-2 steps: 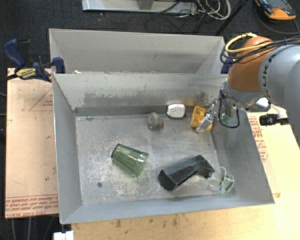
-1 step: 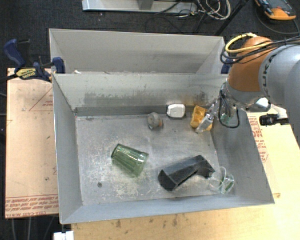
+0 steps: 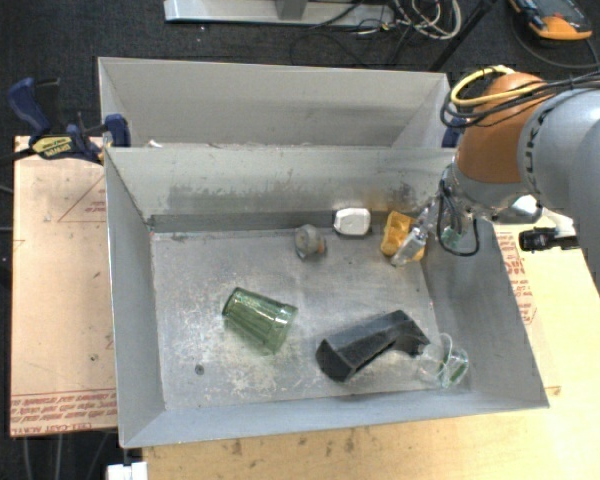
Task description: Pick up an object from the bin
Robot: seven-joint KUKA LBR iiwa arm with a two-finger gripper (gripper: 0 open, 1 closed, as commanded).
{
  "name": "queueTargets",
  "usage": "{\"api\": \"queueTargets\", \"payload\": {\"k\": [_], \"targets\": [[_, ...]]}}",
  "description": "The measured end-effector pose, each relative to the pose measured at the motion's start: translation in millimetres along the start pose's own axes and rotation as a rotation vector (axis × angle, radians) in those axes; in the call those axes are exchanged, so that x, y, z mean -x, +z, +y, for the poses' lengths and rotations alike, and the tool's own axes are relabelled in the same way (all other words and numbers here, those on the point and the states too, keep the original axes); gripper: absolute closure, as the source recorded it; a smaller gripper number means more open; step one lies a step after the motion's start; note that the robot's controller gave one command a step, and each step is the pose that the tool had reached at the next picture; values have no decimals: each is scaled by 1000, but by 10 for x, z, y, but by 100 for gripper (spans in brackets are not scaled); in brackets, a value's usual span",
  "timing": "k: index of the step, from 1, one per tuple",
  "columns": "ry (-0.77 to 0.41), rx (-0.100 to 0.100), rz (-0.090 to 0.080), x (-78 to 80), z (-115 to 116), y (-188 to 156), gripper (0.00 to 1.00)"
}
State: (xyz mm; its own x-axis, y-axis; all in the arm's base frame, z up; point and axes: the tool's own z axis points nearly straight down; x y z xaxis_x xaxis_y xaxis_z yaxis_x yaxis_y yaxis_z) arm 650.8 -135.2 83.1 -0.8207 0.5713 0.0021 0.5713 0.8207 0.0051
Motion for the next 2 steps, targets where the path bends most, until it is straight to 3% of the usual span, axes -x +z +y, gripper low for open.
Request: {"api": "queueTargets", "payload": {"k": [2], "targets": [[0,-5,2,-28,-13,-255,100]]}}
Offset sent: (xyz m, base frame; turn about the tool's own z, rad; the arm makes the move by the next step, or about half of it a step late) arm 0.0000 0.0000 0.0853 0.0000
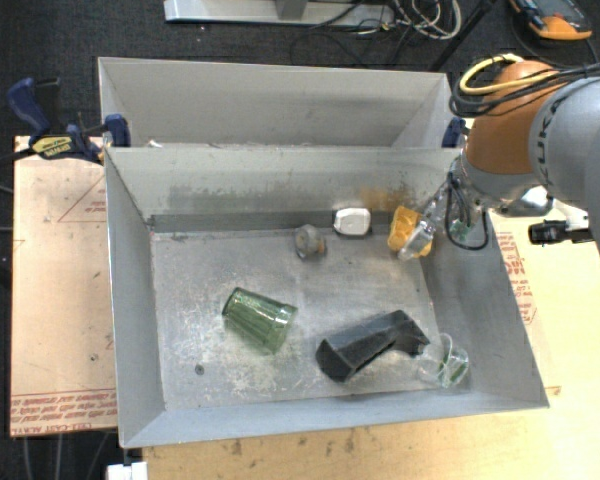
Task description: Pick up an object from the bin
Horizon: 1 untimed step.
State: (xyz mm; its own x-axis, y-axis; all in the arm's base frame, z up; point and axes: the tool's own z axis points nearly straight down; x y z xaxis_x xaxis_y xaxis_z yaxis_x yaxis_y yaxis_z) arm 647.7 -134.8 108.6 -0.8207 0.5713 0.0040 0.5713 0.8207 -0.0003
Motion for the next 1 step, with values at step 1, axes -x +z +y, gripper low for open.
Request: {"api": "queueTargets", "payload": {"k": [1], "targets": [[1,1,-3,9,-1,-219,100]]}}
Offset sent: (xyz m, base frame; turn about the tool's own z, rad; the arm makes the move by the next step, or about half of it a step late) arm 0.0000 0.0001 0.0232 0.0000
